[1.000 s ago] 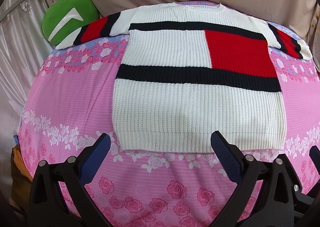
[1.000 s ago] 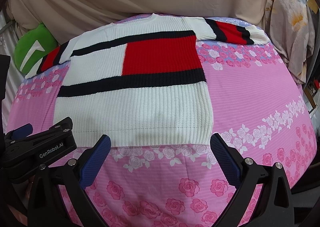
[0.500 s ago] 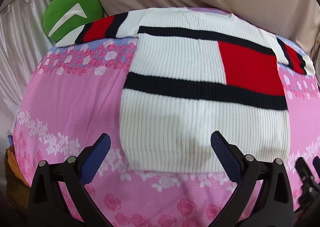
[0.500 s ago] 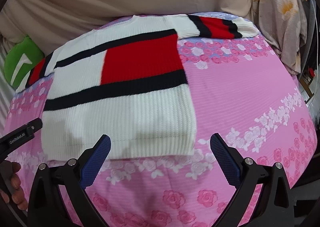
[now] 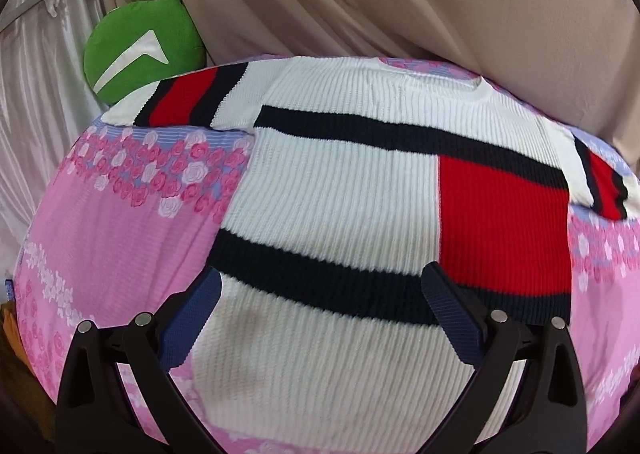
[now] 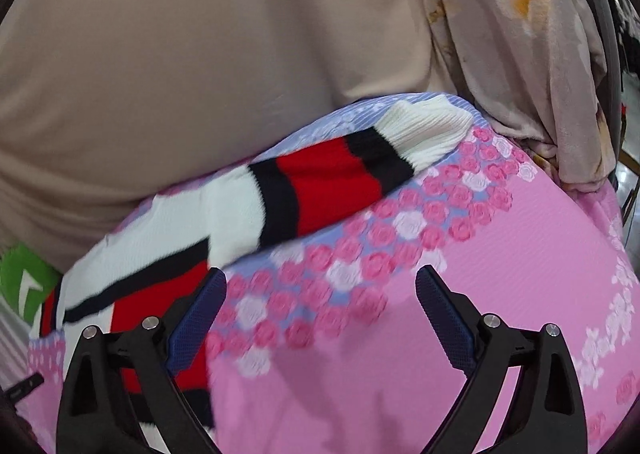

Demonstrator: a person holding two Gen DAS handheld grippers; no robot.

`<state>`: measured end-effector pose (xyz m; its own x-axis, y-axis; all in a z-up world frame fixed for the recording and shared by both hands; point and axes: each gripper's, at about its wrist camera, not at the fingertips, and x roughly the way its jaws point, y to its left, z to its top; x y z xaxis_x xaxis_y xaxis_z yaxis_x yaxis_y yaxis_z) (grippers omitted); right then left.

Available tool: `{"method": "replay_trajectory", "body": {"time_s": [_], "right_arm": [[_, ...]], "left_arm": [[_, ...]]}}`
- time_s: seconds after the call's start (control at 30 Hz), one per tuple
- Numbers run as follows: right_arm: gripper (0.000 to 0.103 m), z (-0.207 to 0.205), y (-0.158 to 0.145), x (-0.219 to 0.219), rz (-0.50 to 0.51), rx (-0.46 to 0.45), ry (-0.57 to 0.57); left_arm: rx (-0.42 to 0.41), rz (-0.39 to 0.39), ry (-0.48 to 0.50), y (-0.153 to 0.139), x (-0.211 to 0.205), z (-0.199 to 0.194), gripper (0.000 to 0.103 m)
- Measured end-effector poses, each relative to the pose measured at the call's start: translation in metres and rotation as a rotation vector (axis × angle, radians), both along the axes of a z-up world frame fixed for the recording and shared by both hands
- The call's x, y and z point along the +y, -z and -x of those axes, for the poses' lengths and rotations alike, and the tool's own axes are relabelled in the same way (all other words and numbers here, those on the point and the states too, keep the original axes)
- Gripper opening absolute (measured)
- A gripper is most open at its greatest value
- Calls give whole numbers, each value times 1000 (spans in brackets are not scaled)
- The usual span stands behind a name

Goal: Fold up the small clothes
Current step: 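Grasp the sweater's sleeve cuffs with the left and right grippers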

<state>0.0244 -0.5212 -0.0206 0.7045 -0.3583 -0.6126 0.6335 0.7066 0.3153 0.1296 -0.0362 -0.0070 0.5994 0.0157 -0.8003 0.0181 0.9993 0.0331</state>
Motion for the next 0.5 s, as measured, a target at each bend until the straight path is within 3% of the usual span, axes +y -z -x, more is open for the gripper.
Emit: {"method": "replay_trajectory", "body": {"time_s": [0.2, 0.4, 0.5], "right_arm": [[74, -32, 43, -126, -113, -81, 114], [59, -48, 74, -190, -210, -139, 167], [42, -61, 82, -207, -243, -156, 164]], "left_arm": [[-20, -10, -82, 4, -21, -15, 98], [-3, -30, -144, 13, -25, -24, 98], [-1, -34, -164, 16, -22, -28, 98]]}}
